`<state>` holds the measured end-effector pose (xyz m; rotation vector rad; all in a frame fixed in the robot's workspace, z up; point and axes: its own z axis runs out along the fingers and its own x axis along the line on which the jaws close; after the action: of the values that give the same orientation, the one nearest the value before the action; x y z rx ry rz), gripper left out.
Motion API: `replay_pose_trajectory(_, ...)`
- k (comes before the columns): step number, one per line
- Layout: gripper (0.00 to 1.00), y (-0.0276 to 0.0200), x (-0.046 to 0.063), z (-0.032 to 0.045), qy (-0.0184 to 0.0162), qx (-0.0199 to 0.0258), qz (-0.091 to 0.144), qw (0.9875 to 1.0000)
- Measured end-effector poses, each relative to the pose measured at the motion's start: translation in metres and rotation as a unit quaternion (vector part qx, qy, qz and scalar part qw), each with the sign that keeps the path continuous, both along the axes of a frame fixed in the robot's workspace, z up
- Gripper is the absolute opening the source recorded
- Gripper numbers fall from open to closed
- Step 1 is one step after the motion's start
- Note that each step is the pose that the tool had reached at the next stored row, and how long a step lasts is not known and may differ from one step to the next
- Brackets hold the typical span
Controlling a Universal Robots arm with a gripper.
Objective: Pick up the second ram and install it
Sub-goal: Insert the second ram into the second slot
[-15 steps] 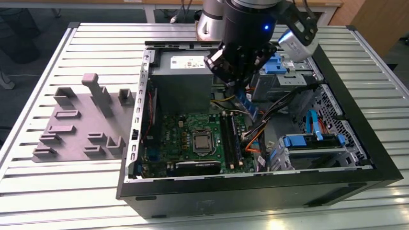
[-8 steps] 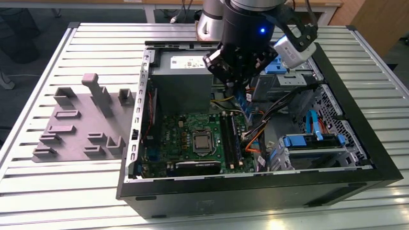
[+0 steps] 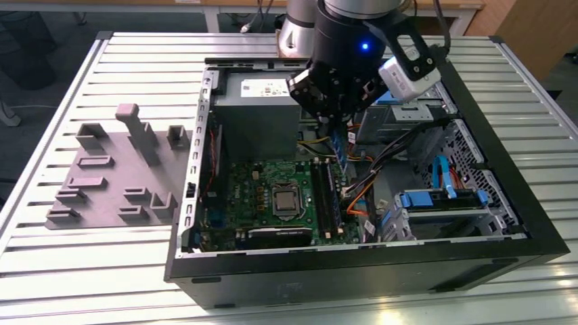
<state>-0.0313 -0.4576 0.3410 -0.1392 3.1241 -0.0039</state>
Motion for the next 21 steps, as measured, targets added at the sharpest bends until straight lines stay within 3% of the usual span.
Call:
replay_pose_trajectory(4,0.14,0.0000,0.000,-0.0013,0.0000,0.0000,-0.035,0.9994)
replay_pose_trajectory(8,0.14,0.0001,0.000,-0.0028,0.0000,0.0000,-0.065,0.9979)
replay_pose_trajectory(15,0.14,0.0008,0.007,-0.0147,0.0047,-0.0004,-0.065,0.9979)
replay_pose_trajectory(21,0.14,0.0008,0.010,-0.0243,0.0054,-0.0003,-0.065,0.9978)
